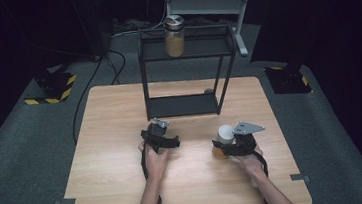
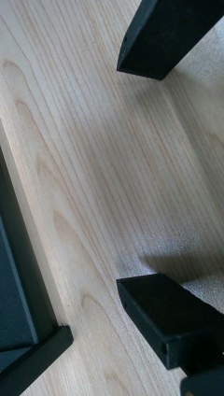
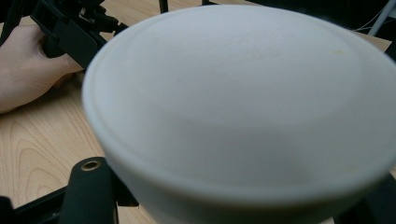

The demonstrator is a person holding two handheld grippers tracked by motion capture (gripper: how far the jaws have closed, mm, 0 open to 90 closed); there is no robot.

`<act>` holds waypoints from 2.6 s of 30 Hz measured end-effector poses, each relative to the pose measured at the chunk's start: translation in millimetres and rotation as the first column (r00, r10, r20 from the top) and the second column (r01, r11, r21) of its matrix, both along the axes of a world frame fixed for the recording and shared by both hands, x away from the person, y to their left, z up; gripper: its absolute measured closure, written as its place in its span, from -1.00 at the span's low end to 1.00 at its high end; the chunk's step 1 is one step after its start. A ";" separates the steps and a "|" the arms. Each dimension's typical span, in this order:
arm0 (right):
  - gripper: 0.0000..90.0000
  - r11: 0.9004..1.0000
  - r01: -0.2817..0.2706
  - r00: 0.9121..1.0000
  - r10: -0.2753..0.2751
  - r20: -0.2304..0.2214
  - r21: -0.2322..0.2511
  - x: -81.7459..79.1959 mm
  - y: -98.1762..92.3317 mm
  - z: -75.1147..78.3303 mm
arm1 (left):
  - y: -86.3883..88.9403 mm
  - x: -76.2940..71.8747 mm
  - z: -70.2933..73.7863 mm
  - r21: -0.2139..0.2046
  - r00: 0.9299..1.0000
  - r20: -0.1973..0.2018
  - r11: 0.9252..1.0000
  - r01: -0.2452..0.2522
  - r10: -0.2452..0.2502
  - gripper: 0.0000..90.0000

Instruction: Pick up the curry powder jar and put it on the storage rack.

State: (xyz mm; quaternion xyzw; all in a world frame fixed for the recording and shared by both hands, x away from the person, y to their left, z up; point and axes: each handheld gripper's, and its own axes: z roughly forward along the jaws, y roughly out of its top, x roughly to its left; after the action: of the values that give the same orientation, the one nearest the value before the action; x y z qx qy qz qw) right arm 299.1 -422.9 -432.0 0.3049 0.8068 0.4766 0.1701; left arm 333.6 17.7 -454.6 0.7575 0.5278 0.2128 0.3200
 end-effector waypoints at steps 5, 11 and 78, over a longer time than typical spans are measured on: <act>-0.24 1.000 0.002 1.000 -0.002 0.005 -0.003 -1.2 0.8 0.3 | 0.0 0.0 0.0 0.000 1.000 0.000 1.000 0.000 0.000 -1.00; -0.23 1.000 0.003 1.000 -0.003 0.013 -0.006 -2.5 1.5 0.8 | 0.0 0.0 0.0 0.000 1.000 0.000 1.000 0.000 0.000 -1.00; -0.22 0.983 -0.164 0.986 0.161 0.049 0.081 97.1 12.5 216.2 | 0.0 -0.1 -0.2 -0.002 1.000 0.001 1.000 -0.001 0.001 -1.00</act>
State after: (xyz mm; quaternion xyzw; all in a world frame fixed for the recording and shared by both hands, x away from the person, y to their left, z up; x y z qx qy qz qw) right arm 396.2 -410.4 -215.8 0.2347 0.8043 0.5290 0.1347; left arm 333.4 17.7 -454.8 0.7569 0.5282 0.2127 0.3206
